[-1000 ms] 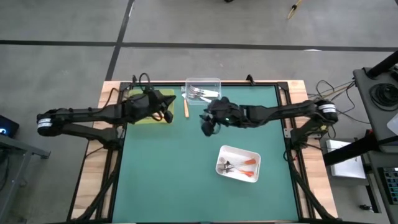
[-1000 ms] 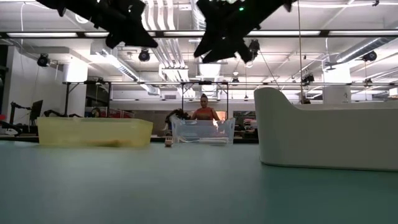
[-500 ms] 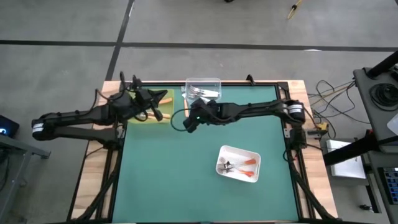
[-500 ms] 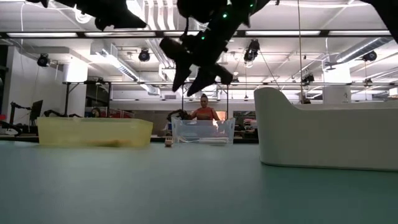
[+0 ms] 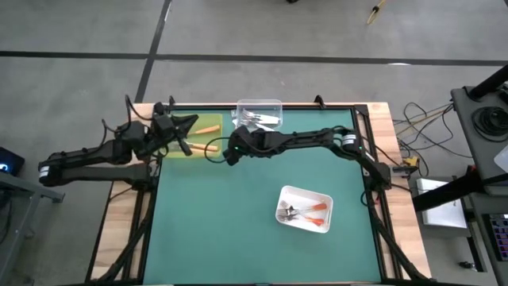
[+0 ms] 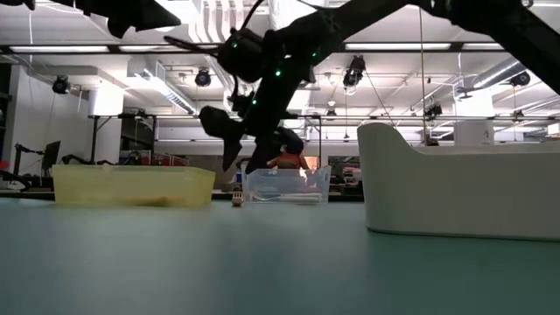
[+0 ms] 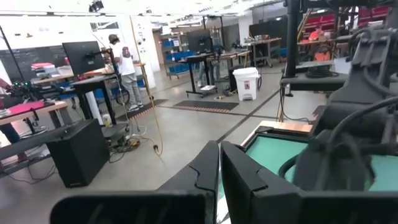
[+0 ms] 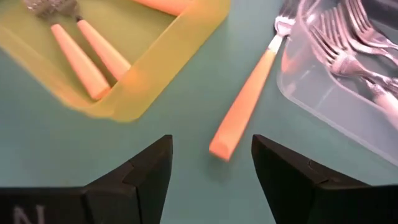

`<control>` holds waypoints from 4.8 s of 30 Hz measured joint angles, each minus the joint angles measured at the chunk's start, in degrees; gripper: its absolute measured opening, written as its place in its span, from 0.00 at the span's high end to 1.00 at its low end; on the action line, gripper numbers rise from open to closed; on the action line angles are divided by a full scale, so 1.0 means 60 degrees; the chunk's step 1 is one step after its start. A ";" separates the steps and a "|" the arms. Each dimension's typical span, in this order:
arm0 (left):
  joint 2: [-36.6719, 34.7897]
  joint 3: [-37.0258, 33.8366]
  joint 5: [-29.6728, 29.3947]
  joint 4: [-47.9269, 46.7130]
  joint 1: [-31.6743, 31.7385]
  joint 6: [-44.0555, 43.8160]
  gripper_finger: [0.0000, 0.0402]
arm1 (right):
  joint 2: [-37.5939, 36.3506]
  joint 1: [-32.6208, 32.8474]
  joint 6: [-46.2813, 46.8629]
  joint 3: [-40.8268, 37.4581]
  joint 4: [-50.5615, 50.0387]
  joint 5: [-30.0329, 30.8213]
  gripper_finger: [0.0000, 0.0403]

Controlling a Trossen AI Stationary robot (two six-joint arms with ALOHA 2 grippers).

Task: Sort silverware by color (type)
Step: Put the light orange into the yellow bin

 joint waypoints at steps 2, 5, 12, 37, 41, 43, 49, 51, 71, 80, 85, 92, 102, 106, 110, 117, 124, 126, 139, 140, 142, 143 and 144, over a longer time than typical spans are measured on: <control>-0.0145 -0.0053 0.0004 -0.0030 0.0000 0.0001 1.00 | 0.0265 -0.0068 -0.0036 0.0316 -0.0124 0.0007 0.48; -0.0288 -0.0109 0.0004 -0.0027 0.0000 0.0018 1.00 | 0.0655 -0.0151 -0.0039 0.0879 -0.0535 0.0006 0.48; -0.0362 -0.0170 0.0007 -0.0020 0.0000 0.0098 1.00 | 0.1526 -0.0303 -0.0040 0.1721 -0.0958 0.0007 0.48; -0.0379 -0.0170 0.0007 -0.0005 0.0000 0.0106 1.00 | 0.1686 -0.0359 -0.0080 0.0803 -0.0230 0.0717 0.48; -0.0379 -0.0170 0.0007 -0.0007 0.0000 0.0114 1.00 | 0.1683 -0.0359 -0.0159 0.0815 -0.0250 0.0703 0.52; -0.0379 -0.0170 0.0007 -0.0005 0.0000 0.0170 1.00 | 0.1683 -0.0359 -0.0185 0.0913 -0.0376 0.0671 0.57; -0.0379 -0.0170 0.0007 -0.0005 0.0000 0.0178 1.00 | 0.1676 -0.0355 -0.0197 0.0940 -0.0572 0.0517 0.80; -0.0379 -0.0170 0.0007 -0.0005 0.0000 0.0178 1.00 | 0.1655 -0.0359 -0.0188 0.0945 -0.0802 0.0432 0.83; -0.0379 -0.0170 0.0004 -0.0007 0.0004 0.0175 1.00 | 0.0619 0.0159 -0.1074 0.0927 -0.5828 -0.2705 0.73; -0.0379 -0.0170 0.0004 -0.0008 0.0002 0.0175 1.00 | 0.0473 -0.0054 -0.1043 0.0927 -0.5095 -0.2755 0.64; -0.0379 -0.0170 0.0004 -0.0008 0.0002 0.0175 1.00 | 0.0470 -0.0294 -0.1074 0.0927 -0.3952 -0.2759 0.64; -0.0379 -0.0170 0.0004 -0.0005 0.0000 0.0178 1.00 | 0.0724 -0.0413 -0.1206 0.0927 -0.3811 -0.2751 0.64; -0.0378 -0.0170 0.0004 -0.0008 0.0002 0.0180 1.00 | 0.1045 -0.0395 -0.1369 0.0956 -0.3798 -0.2543 0.80; -0.0382 -0.0170 0.0004 -0.0008 0.0003 0.0179 1.00 | 0.0978 -0.0395 -0.1419 0.0948 -0.3836 -0.2540 0.92; -0.0607 -0.0170 0.0371 -0.0012 -0.0011 0.0041 1.00 | 0.0538 -0.0369 -0.1804 0.0894 -0.4786 -0.2547 0.92; -0.1195 -0.0206 0.1075 0.0035 -0.0022 -0.0043 1.00 | -0.0637 -0.0369 -0.3176 0.1654 -0.5088 -0.2489 0.92; -0.1786 -0.0511 0.1104 0.0572 -0.0022 -0.0080 1.00 | -0.0592 -0.0636 -0.5342 0.2067 -0.1158 -0.2578 0.92; -0.1928 -0.0540 0.1104 0.0568 -0.0022 -0.0080 1.00 | -0.0412 -0.0765 -0.5783 0.2055 0.0106 -0.2615 0.92; -0.2799 -0.0843 0.1180 0.0546 -0.0022 -0.0076 1.00 | 0.1305 -0.1211 -0.7068 0.2152 0.5184 -0.3830 0.92; -0.2864 -0.0861 0.1180 0.0547 -0.0022 -0.0075 1.00 | 0.1431 -0.1197 -0.7086 0.2151 0.5383 -0.3837 0.92; -0.2991 -0.0892 0.1179 0.0564 -0.0022 -0.0076 1.00 | 0.1624 -0.1184 -0.7077 0.2167 0.5512 -0.3876 0.92; -0.3049 -0.0919 0.1180 0.0547 -0.0022 -0.0076 1.00 | 0.1716 -0.1182 -0.7057 0.2198 0.5615 -0.3935 0.92; -0.3100 -0.0935 0.1180 0.0550 -0.0022 -0.0075 1.00 | 0.1792 -0.1190 -0.7057 0.2202 0.5649 -0.4056 0.92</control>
